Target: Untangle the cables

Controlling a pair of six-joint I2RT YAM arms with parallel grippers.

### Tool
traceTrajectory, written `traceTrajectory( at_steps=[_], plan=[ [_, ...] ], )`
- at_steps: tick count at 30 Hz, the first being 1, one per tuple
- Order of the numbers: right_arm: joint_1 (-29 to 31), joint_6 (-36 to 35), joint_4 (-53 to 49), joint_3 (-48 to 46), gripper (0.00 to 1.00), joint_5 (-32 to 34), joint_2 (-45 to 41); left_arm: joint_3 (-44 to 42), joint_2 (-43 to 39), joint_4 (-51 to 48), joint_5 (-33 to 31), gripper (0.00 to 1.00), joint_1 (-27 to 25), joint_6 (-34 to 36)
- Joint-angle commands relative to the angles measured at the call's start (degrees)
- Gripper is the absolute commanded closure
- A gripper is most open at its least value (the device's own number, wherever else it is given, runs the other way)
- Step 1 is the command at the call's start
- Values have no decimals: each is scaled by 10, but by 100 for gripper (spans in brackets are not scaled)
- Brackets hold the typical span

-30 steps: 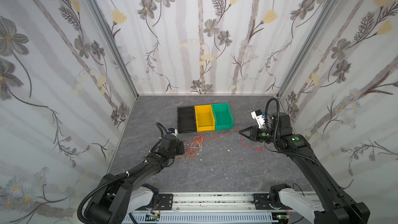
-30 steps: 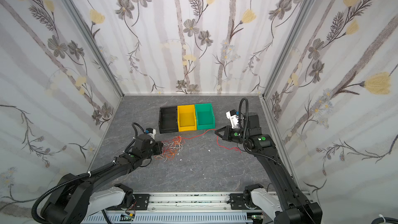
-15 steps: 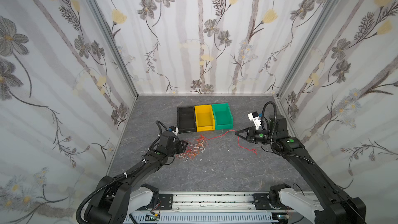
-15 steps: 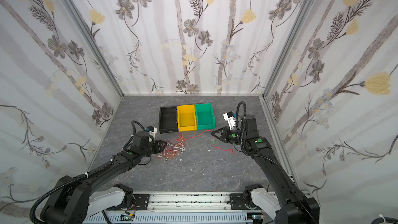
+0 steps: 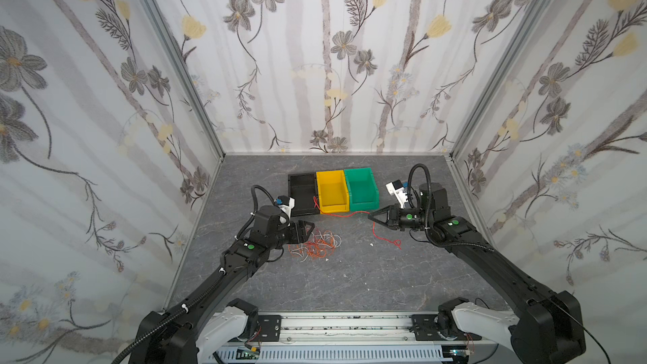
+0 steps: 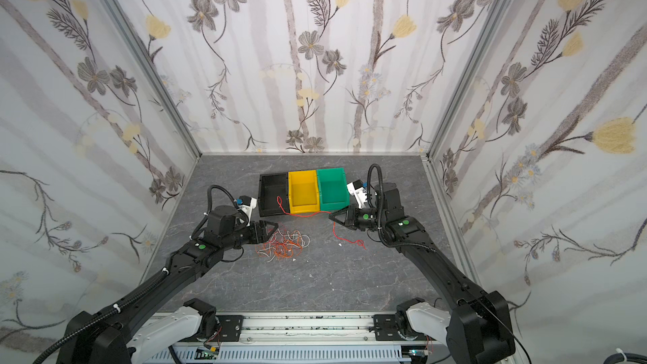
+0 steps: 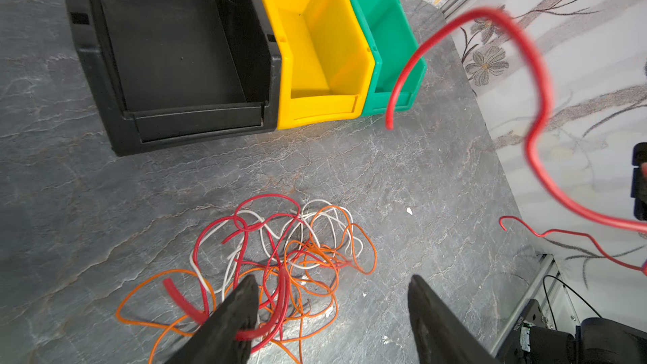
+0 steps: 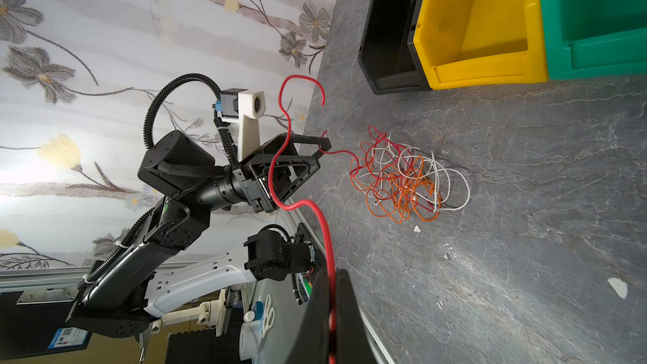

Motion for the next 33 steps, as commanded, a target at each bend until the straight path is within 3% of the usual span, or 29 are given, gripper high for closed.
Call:
traceTrajectory(
  at_steps=[1,8,12,15,23,29,33],
  plan=[
    [1,-24,-14,23,100,16,-4,2,19,5,6,31,-1,1],
    [-2,-143,-268,117,100,159,-7,1,47,31,-19,29,-22,-11],
    [-3,-165,-368,130,100,267,-18,2,59,27,-38,29,-32,-7],
    [-3,-161,-401,125,100,326,-26,-2,65,26,-50,29,-34,-7],
    [1,-172,-433,116,100,375,-17,-5,80,3,-90,29,-44,-8],
    [25,-190,-478,156,100,459,10,23,117,-40,-163,28,-88,5],
    [39,-208,-513,200,100,528,39,33,130,-42,-172,27,-99,7]
  ],
)
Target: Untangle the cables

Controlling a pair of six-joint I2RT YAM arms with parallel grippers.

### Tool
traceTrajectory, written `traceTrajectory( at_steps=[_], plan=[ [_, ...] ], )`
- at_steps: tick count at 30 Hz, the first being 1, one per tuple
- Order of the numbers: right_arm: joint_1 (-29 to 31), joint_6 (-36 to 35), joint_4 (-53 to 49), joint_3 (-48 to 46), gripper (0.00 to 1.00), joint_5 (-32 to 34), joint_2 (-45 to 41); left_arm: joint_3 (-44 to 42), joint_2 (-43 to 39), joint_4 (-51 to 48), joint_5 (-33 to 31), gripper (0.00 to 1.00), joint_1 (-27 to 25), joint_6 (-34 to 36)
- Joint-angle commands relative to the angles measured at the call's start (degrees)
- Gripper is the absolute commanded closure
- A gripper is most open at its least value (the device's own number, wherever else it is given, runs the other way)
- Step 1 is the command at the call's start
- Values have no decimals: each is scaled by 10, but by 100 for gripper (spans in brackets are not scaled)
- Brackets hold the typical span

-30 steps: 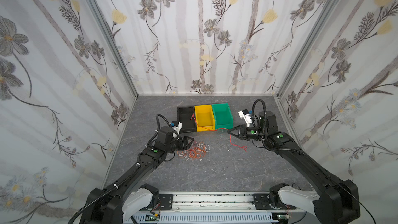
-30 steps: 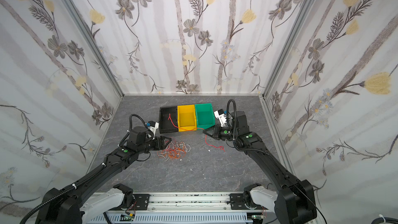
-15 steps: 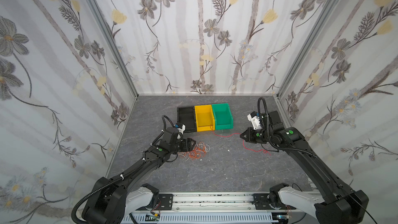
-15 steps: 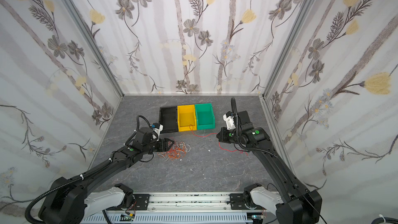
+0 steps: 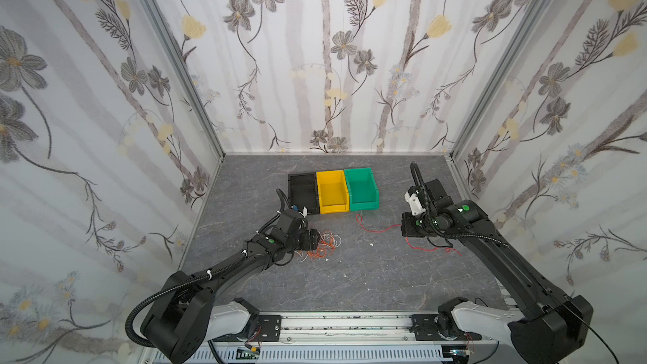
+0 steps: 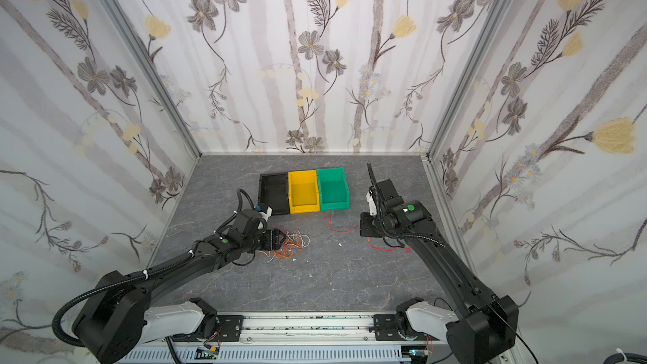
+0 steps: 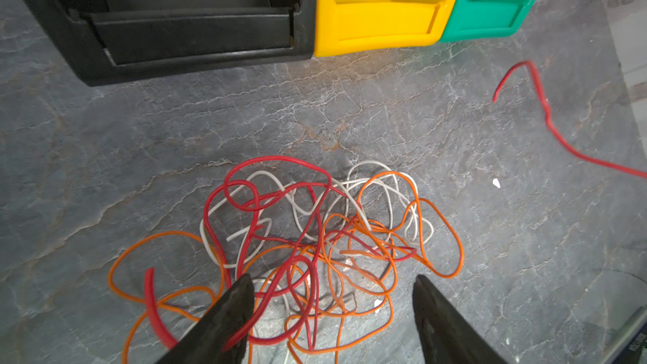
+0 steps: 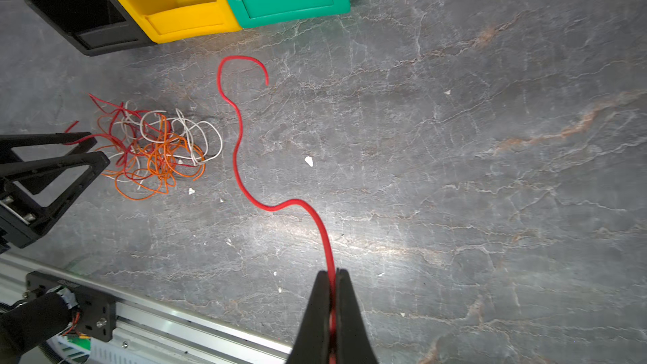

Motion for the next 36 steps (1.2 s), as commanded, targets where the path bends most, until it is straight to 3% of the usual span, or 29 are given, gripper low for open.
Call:
traceTrajectory(
  at_steps=[1,9,15,25,36],
  plan=[
    [8,-28,-43,31,100,87,20,9,5,-8,-30,27,-5,6],
    [21,-80,-61,102,100,96,65,23,10,-39,-36,23,-6,5],
    [26,-95,-56,102,100,76,74,53,-35,-89,-44,9,-5,9],
    [29,-95,-29,94,100,38,63,155,-48,-228,-54,6,6,27],
    [28,-91,15,75,100,-34,43,179,-38,-256,40,8,11,23]
  ],
)
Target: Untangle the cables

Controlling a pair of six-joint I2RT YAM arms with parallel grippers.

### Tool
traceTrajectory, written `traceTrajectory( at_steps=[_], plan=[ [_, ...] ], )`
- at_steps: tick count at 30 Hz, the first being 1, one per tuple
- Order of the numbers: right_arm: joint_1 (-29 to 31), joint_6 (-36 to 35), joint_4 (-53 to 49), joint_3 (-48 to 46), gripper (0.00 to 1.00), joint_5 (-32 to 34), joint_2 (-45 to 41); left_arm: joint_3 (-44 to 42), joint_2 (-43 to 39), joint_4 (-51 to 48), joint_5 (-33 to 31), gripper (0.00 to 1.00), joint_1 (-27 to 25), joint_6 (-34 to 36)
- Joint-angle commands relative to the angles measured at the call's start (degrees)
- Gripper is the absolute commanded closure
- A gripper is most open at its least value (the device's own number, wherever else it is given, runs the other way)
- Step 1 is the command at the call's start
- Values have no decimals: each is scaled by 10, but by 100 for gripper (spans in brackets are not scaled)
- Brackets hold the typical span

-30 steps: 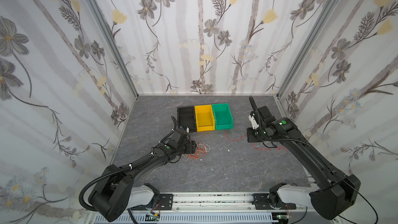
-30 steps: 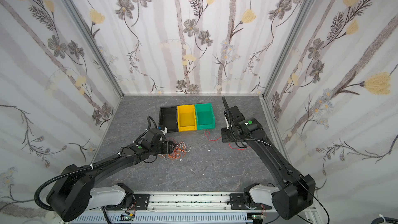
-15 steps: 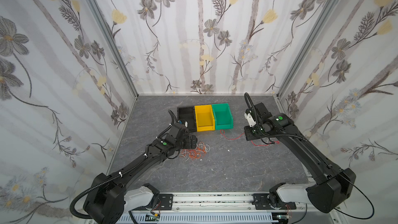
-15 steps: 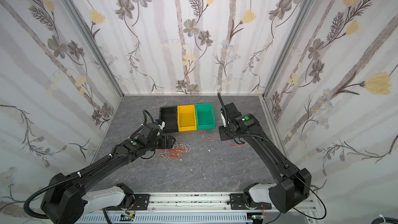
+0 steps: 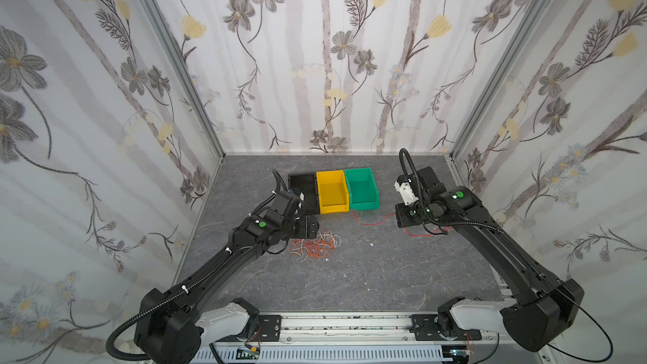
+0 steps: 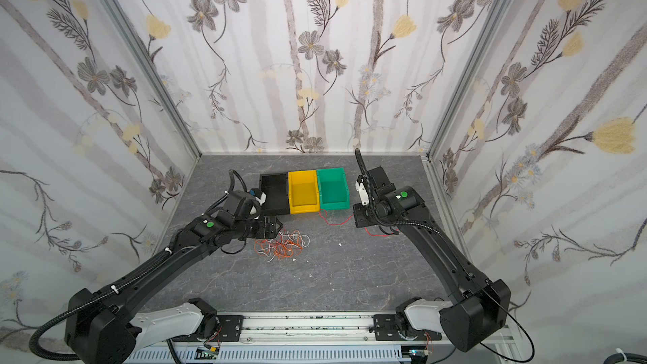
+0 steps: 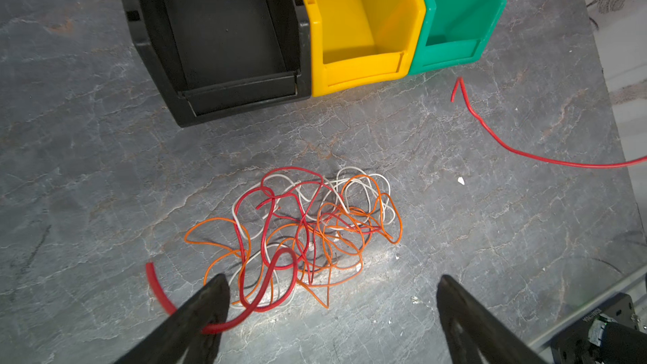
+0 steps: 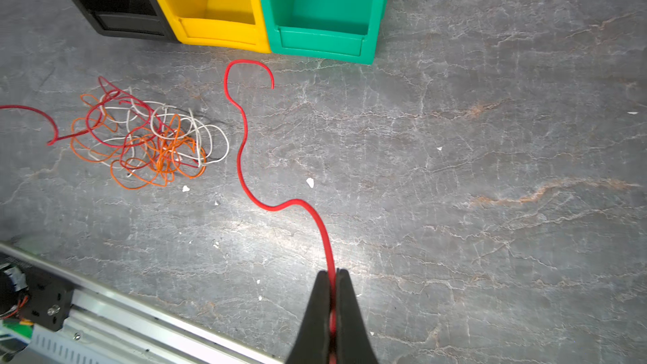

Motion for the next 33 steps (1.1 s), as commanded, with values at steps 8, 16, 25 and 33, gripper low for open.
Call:
traceTrajectory(
  at_steps=[8,16,25,33],
  plan=[
    [0,2,58,-37,100,-60,-7,-19,63,-33,-42,8,-3,-12],
    [1,1,71,-49,100,-69,-2,-69,120,45,-52,8,1,-39],
    [0,0,81,-66,100,-78,-8,-93,180,70,-59,8,4,-54],
    [0,2,90,-74,100,-83,-6,-117,112,52,-72,7,38,-59]
  ],
)
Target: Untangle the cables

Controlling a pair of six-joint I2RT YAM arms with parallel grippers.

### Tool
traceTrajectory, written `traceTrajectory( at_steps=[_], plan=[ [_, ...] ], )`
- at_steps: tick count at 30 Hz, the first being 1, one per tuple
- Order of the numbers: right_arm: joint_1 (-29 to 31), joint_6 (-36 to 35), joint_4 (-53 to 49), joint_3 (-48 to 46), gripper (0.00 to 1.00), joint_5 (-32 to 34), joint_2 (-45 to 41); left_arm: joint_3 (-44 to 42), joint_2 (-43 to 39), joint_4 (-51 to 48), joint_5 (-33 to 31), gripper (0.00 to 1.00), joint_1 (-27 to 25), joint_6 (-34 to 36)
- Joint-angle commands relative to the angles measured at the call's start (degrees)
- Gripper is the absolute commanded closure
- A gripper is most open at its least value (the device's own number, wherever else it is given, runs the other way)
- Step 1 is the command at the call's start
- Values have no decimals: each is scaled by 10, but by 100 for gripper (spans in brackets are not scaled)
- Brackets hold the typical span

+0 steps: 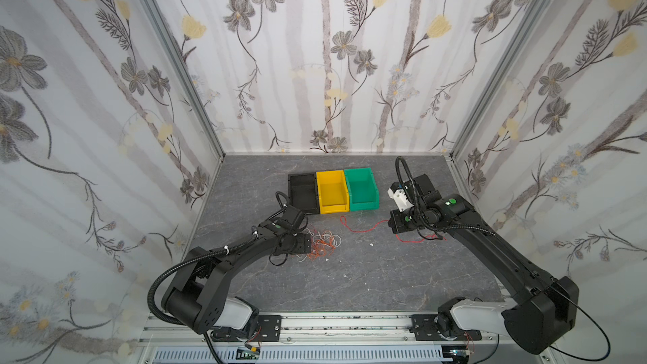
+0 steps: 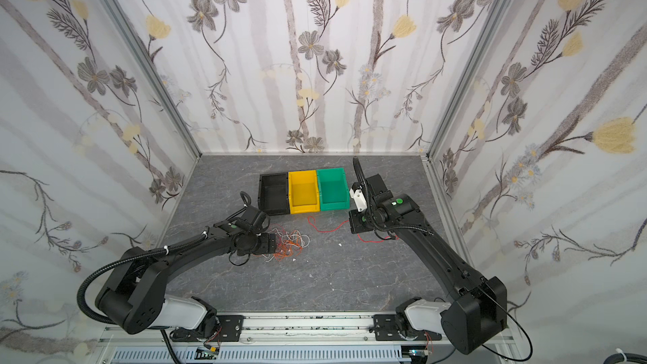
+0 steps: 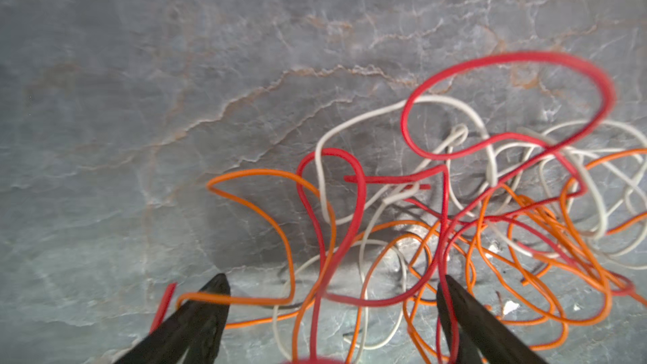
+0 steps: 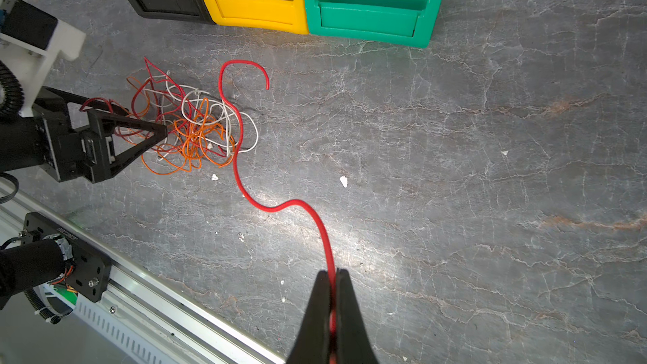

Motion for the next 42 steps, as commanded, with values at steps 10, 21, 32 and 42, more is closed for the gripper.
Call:
traceTrajectory(
  at_steps=[10,21,32,42],
  plan=[
    [0,3,26,-5,100,-22,1,-42,-30,14,7,5,39,-6],
    [1,4,35,-8,100,-28,6,-10,-100,-33,17,3,40,-3],
    [0,3,41,-17,100,-29,3,-16,-82,-50,-45,5,48,-9],
    [1,2,43,-22,100,-33,-2,-50,-18,34,-28,5,69,-40]
  ],
)
